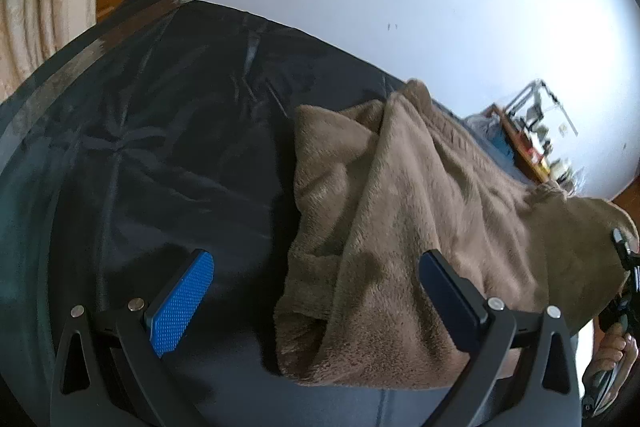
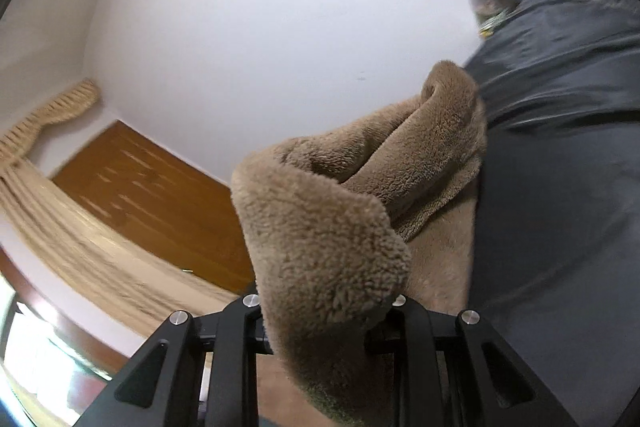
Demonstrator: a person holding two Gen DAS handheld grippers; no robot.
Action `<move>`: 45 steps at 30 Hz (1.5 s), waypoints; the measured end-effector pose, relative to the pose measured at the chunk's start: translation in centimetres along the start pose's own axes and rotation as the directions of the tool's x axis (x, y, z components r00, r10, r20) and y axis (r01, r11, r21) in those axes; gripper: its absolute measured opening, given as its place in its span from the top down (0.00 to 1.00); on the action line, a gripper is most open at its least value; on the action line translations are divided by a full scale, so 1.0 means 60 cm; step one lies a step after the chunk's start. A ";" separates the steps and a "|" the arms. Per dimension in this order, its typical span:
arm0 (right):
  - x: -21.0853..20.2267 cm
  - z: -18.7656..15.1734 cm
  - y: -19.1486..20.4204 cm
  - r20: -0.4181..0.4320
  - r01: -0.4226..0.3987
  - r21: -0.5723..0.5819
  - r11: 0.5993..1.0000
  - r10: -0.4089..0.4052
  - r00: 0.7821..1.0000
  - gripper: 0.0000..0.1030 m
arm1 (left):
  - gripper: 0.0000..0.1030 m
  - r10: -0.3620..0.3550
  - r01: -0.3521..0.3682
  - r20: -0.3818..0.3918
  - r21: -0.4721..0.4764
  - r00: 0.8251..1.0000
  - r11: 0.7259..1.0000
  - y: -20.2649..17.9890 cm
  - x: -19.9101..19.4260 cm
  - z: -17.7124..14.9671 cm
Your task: Fold clothes
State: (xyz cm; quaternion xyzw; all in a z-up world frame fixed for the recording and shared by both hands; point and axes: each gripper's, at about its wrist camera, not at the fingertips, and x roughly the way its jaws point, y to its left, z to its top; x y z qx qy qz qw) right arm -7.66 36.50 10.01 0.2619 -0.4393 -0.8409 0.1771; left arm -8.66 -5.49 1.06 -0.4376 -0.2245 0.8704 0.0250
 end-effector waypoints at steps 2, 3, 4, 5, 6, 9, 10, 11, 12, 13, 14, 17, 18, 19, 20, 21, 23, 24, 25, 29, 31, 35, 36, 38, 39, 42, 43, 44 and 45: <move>0.020 -0.004 0.033 -0.017 -0.053 -0.021 0.998 0.053 0.998 0.74 | 0.00 -0.009 0.009 0.017 -0.028 1.000 1.000 0.011 -0.009 0.005; 0.035 -0.010 0.050 -0.032 -0.072 -0.038 0.997 0.071 0.997 0.74 | 0.00 -0.011 0.012 0.026 -0.042 1.000 0.999 0.015 -0.013 0.007; 0.052 -0.017 0.069 -0.051 -0.091 -0.057 0.994 0.088 0.995 0.74 | 0.00 -0.013 0.015 0.034 -0.055 0.999 0.998 0.021 -0.016 0.010; 0.069 -0.024 0.088 -0.070 -0.111 -0.075 0.991 0.106 0.992 0.74 | 0.00 -0.014 0.017 0.041 -0.069 0.999 0.997 0.027 -0.019 0.012; 0.088 -0.034 0.107 -0.091 -0.128 -0.099 0.987 0.119 0.989 0.74 | 0.00 -0.014 0.018 0.048 -0.085 0.999 0.996 0.034 -0.021 0.015; 0.149 -0.079 0.157 -0.170 -0.166 -0.181 0.969 0.136 0.976 0.74 | 0.00 -0.006 0.016 0.063 -0.146 0.998 0.989 0.060 -0.030 0.022; 0.170 -0.096 0.173 -0.199 -0.178 -0.208 0.962 0.136 0.971 0.74 | 0.00 -0.004 0.015 0.068 -0.166 0.998 0.986 0.069 -0.033 0.024; 0.187 -0.118 0.186 -0.227 -0.182 -0.245 0.952 0.126 0.966 0.74 | 0.00 -0.002 0.016 0.071 -0.188 0.997 0.982 0.079 -0.034 0.026; 0.203 -0.141 0.198 -0.254 -0.184 -0.286 0.940 0.111 0.961 0.74 | 0.00 0.000 0.016 0.075 -0.210 0.997 0.978 0.089 -0.036 0.028; 0.219 -0.165 0.210 -0.280 -0.187 -0.327 0.926 0.095 0.955 0.74 | 0.00 0.001 0.017 0.078 -0.229 0.997 0.973 0.098 -0.037 0.030; 0.236 -0.189 0.221 -0.305 -0.191 -0.366 0.911 0.077 0.949 0.74 | 0.00 0.000 0.019 0.079 -0.242 0.997 0.970 0.104 -0.037 0.030; 0.274 -0.262 0.235 -0.329 -0.151 -0.522 0.840 -0.035 0.944 0.74 | 0.00 -0.006 0.026 0.075 -0.268 0.997 0.963 0.115 -0.036 0.027; 0.283 -0.282 0.234 -0.320 -0.131 -0.575 0.808 -0.075 0.945 0.74 | 0.00 -0.009 0.029 0.074 -0.272 0.997 0.962 0.115 -0.036 0.026; 0.292 -0.304 0.234 -0.307 -0.110 -0.631 0.768 -0.117 0.945 0.74 | 0.00 -0.013 0.032 0.072 -0.274 0.997 0.961 0.115 -0.037 0.024; 0.284 -0.328 0.240 -0.295 -0.097 -0.669 0.737 -0.143 0.945 0.74 | 0.00 -0.017 0.035 0.070 -0.272 0.997 0.962 0.113 -0.037 0.023; 0.279 -0.340 0.245 -0.284 -0.090 -0.692 0.716 -0.156 0.946 0.74 | 0.00 -0.021 0.038 0.068 -0.269 0.997 0.962 0.111 -0.036 0.022; 0.278 -0.354 0.248 -0.260 -0.076 -0.731 0.679 -0.173 0.950 0.74 | 0.00 -0.030 0.046 0.064 -0.264 0.997 0.963 0.107 -0.035 0.021; 0.277 -0.357 0.252 -0.249 -0.072 -0.746 0.663 -0.177 0.952 0.74 | 0.00 -0.032 0.048 0.065 -0.264 0.997 0.963 0.107 -0.035 0.021; 0.286 -0.354 0.250 -0.242 -0.069 -0.751 0.656 -0.177 0.954 0.74 | 0.00 -0.034 0.050 0.065 -0.263 0.997 0.963 0.107 -0.036 0.021; 0.287 -0.337 0.256 -0.219 -0.064 -0.759 0.648 -0.162 0.962 0.74 | 0.00 -0.036 0.057 0.080 -0.275 0.996 0.960 0.112 -0.043 0.022; 0.279 -0.348 0.266 -0.200 -0.063 -0.777 0.627 -0.151 0.968 0.74 | 0.00 -0.036 0.060 0.090 -0.286 0.995 0.956 0.117 -0.048 0.025; 0.274 -0.389 0.279 -0.235 -0.096 -0.805 0.586 -0.167 0.958 0.74 | 0.00 -0.036 0.066 0.104 -0.308 0.994 0.949 0.124 -0.061 0.021; 0.278 -0.401 0.277 -0.239 -0.098 -0.822 0.561 -0.185 0.953 0.74 | 0.00 -0.036 0.067 0.105 -0.312 0.994 0.948 0.127 -0.062 0.022; 0.290 -0.427 0.269 -0.240 -0.097 -0.862 0.498 -0.231 0.943 0.74 | 0.00 -0.035 0.067 0.105 -0.318 0.994 0.946 0.131 -0.060 0.023; 0.294 -0.437 0.266 -0.244 -0.099 -0.877 0.471 -0.257 0.935 0.74 | 0.00 -0.035 0.067 0.103 -0.320 0.994 0.945 0.132 -0.060 0.023; 0.289 -0.449 0.263 -0.240 -0.103 -0.899 0.426 -0.281 0.929 0.73 | 0.00 -0.039 0.069 0.099 -0.319 0.994 0.945 0.132 -0.059 0.023; 0.285 -0.449 0.261 -0.254 -0.115 -0.894 0.433 -0.278 0.926 0.71 | 0.00 -0.041 0.070 0.099 -0.316 0.994 0.946 0.130 -0.059 0.023; 0.281 -0.448 0.260 -0.268 -0.127 -0.889 0.440 -0.275 0.923 0.63 | 0.00 -0.041 0.070 0.099 -0.312 0.994 0.948 0.129 -0.059 0.024; 0.277 -0.448 0.259 -0.282 -0.139 -0.884 0.447 -0.271 0.920 0.55 | 0.00 -0.041 0.070 0.099 -0.309 0.994 0.949 0.128 -0.059 0.024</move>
